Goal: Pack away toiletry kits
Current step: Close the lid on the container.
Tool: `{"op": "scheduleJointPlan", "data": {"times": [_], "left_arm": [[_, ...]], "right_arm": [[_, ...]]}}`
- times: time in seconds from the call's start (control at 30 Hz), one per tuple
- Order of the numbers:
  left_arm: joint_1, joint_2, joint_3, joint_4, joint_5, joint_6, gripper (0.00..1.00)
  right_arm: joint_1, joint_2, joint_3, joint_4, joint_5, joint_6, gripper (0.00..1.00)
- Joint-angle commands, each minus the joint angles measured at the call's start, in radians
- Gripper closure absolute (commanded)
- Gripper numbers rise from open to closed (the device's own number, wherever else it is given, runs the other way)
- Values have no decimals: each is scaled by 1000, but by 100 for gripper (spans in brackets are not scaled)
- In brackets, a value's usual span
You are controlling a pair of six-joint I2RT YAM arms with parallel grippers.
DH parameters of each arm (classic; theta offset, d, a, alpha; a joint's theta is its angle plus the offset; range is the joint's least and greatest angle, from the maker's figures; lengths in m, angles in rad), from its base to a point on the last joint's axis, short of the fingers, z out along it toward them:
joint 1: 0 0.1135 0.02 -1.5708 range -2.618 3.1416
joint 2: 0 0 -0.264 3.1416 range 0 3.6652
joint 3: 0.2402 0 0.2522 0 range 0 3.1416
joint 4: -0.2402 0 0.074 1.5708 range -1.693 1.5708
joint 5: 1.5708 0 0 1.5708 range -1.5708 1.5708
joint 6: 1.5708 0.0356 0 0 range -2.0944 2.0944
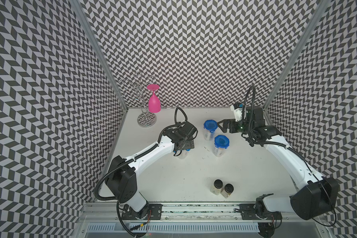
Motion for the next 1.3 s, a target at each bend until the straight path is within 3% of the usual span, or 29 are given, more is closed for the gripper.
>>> {"op": "scheduleJointPlan", "data": {"times": [0.0, 0.3, 0.77, 0.87, 0.93, 1.07, 1.27], "left_arm": [[-7, -16, 20, -21, 2, 7, 0], [-5, -62, 58, -49, 36, 28, 1], [36, -121, -3, -48, 42, 71, 2], [92, -143, -37, -35, 73, 99, 6], [165, -186, -88, 18, 157, 152, 12], [273, -243, -136, 107, 311, 272, 15], [300, -203, -64, 173, 330, 376, 17]], "right_arm": [[-4, -29, 23, 40, -7, -1, 0], [-3, -29, 24, 24, -6, -10, 0], [31, -10, 53, -13, -4, -23, 1], [105, 29, 87, -52, 18, -45, 1], [164, 57, 100, -66, 5, -52, 2], [222, 108, 95, -69, -96, -39, 6], [320, 187, 129, -113, -174, -59, 24]]}}
